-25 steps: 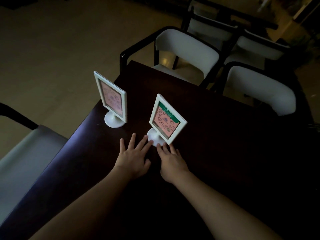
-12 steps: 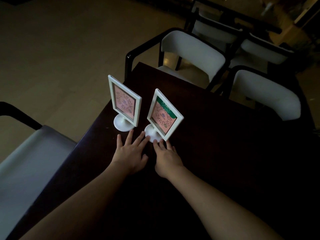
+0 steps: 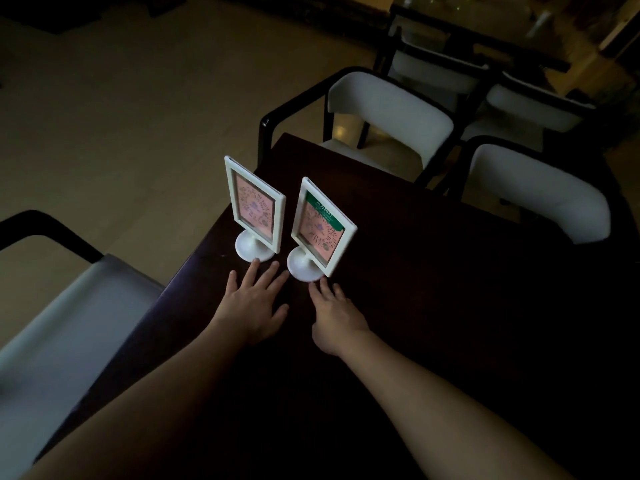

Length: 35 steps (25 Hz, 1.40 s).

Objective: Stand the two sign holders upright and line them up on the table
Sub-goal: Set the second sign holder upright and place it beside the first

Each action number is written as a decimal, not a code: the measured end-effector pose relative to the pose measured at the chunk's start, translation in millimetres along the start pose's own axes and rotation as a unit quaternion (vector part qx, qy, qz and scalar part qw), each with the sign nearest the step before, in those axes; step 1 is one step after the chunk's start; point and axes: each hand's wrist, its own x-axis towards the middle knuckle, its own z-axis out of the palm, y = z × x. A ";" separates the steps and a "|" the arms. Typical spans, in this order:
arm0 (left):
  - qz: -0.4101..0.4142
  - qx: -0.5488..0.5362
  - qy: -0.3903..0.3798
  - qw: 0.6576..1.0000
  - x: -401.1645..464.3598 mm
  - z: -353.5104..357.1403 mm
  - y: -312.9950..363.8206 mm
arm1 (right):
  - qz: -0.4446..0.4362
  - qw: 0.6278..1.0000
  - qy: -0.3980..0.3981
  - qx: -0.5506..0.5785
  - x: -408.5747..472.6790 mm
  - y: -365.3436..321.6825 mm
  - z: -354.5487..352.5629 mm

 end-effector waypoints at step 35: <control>0.221 0.035 0.085 0.971 59.6 -225.6 -64.1 | 0.080 0.963 0.256 -0.023 -12.1 -58.0 -184.7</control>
